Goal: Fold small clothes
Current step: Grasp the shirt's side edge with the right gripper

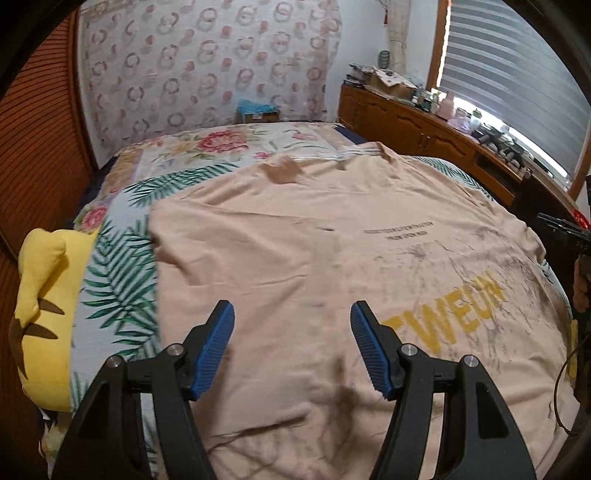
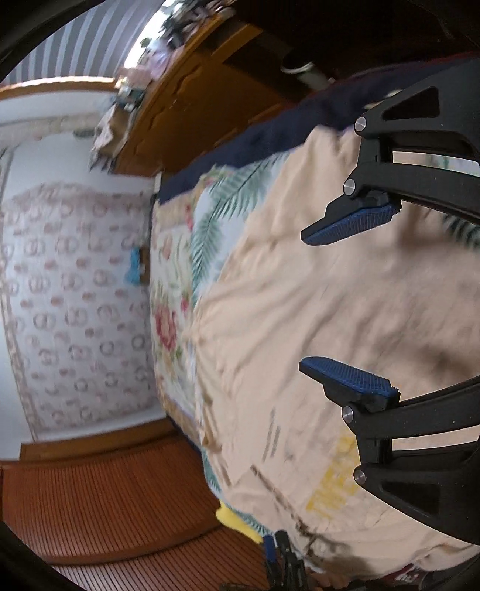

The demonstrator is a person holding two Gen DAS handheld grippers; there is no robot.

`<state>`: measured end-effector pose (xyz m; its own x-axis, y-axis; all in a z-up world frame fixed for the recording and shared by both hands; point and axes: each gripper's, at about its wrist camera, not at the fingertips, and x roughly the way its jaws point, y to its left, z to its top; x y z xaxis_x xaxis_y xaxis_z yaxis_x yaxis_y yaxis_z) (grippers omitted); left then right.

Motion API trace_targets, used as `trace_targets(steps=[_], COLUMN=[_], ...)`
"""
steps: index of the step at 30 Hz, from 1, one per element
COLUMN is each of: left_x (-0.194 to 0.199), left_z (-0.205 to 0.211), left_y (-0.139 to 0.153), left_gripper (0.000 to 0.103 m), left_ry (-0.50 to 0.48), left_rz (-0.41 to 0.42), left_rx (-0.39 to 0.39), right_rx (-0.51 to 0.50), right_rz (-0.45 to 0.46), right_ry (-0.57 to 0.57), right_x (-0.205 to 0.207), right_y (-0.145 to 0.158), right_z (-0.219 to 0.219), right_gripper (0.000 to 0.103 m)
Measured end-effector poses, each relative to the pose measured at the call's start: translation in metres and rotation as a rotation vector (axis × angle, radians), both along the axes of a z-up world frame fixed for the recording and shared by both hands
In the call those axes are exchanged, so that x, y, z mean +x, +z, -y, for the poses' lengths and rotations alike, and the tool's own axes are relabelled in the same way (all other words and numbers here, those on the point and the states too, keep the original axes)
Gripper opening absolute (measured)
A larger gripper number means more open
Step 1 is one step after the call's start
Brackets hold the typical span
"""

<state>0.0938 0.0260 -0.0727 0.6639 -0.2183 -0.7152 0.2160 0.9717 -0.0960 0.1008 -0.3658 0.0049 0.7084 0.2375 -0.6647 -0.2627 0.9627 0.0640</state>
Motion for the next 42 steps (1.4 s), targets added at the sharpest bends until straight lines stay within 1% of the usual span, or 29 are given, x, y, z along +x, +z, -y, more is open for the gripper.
trace_targets(steps=[6,10,14,19,22,26,27,28,30,31,32,33,34,36,40,42], left_x=[0.008,0.013,0.015,0.012,0.012,0.013,0.013,0.013,0.013,0.013,0.013,0.013,0.013,0.013,0.013,0.012], left_z=[0.026,0.037,0.048,0.057,0.055,0.054,0.053,0.053,0.053,0.052,0.052,0.053,0.053,0.053,0.053,0.053], left_y=[-0.007,-0.010,-0.018,-0.021,-0.021,-0.022,-0.022,-0.022,-0.022,-0.022,-0.022,-0.022,-0.022,-0.022,-0.022,-0.022], left_gripper=[0.065,0.065,0.065,0.065,0.065,0.066,0.066,0.066,0.067,0.067,0.067,0.067,0.067,0.067,0.068,0.068], left_ry=[-0.042,-0.051,-0.068,-0.070,-0.071,-0.072,-0.071,-0.071,-0.070,-0.070,-0.070,-0.070,-0.070,-0.070,-0.070,-0.070], left_rz=[-0.024,-0.032,-0.056,-0.041,-0.042,-0.043,-0.043,-0.044,-0.044,-0.044,-0.045,-0.045,-0.045,-0.044,-0.044,-0.044], left_rx=[0.019,0.022,0.045,0.102,0.097,0.098,0.096,0.094,0.093,0.093,0.091,0.090,0.090,0.090,0.090,0.090], right_rx=[-0.040,-0.068,-0.043,0.004,0.005,0.022,0.026,0.022,0.015,0.014,-0.003,-0.023,-0.033,-0.046,-0.045,-0.030], right_rz=[-0.019,-0.050,-0.088,-0.104,-0.114,-0.137,-0.141,-0.145,-0.145,-0.143,-0.137,-0.134,-0.132,-0.129,-0.099,-0.067], right_ry=[-0.082,-0.124,-0.150,-0.118,-0.115,-0.140,-0.144,-0.149,-0.140,-0.111,-0.094,-0.090,-0.079,-0.061,-0.052,-0.054], right_x=[-0.012,-0.013,-0.009,-0.005,-0.001,0.006,0.007,0.009,0.011,0.012,0.012,0.011,0.011,0.011,0.011,0.009], right_y=[-0.010,-0.022,-0.031,-0.032,-0.036,-0.042,-0.043,-0.043,-0.043,-0.043,-0.043,-0.043,-0.043,-0.043,-0.038,-0.029], right_z=[0.045,0.070,0.088,0.088,0.087,0.089,0.090,0.090,0.089,0.086,0.083,0.080,0.077,0.073,0.070,0.070], right_gripper=[0.064,0.064,0.064,0.064,0.064,0.064,0.062,0.056,0.033,0.022,0.021,0.018,0.011,0.006,0.003,0.002])
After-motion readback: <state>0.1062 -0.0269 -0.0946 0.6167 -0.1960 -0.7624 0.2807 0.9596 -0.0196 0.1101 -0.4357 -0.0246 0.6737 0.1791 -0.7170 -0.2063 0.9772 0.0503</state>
